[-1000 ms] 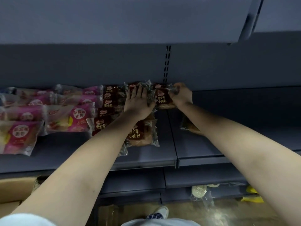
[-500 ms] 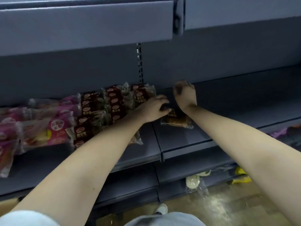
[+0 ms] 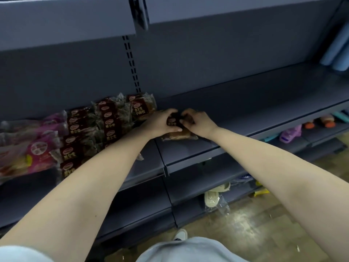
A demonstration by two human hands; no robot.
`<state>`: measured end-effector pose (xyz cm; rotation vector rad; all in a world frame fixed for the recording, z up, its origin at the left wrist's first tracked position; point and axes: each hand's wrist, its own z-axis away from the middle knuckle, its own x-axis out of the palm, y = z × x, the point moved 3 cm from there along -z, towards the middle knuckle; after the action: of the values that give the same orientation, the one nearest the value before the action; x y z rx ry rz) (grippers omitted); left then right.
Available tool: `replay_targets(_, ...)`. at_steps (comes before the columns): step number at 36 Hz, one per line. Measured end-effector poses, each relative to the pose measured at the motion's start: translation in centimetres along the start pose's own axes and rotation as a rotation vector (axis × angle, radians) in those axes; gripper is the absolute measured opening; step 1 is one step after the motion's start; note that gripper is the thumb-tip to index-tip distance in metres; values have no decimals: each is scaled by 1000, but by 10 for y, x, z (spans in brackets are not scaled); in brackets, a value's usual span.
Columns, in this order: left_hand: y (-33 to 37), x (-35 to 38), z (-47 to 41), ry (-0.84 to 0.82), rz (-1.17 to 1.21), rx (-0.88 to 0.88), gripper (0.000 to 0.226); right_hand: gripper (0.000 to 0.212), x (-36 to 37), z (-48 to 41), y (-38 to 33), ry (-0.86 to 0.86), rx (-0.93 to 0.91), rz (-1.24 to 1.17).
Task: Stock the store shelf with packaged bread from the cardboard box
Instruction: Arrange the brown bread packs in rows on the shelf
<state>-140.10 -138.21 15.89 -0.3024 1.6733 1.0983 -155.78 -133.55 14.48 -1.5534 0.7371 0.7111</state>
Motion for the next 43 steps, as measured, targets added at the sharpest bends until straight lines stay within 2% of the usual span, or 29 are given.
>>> replay_targets(5,3,-8,7,142,25,9,52,28,-8,-4,-7,109,73,-157)
replay_targets(9,-7,-24,12,270,132,-52,26,29,-11,-9,-5,252,263,-390)
replay_targets(13,-16,-40,22,367,291,-109,18,42,-5,-14,-8,263,357,-659)
replay_targets(16,-23,-50,30,449,432,-165,19,32,0,-15,-19,179,345,-747)
replay_targets(22,-28,-65,46,599,356,-214,12,12,1,-21,-50,186,292,-772)
replay_targets(25,-32,-63,52,565,232,-208,15,21,14,-32,-52,225,329,-635)
replay_targets(28,-37,-62,59,529,39,-213,25,22,22,-31,-60,265,327,-613)
replay_targets(33,-46,-55,75,323,-352,-451,61,29,23,-36,-58,340,376,-579)
replay_targets(36,-62,-41,86,228,-385,-542,78,28,25,-40,-58,363,390,-543)
replay_targets(43,-72,-34,88,197,-393,-541,81,30,36,-52,-67,333,396,-522)
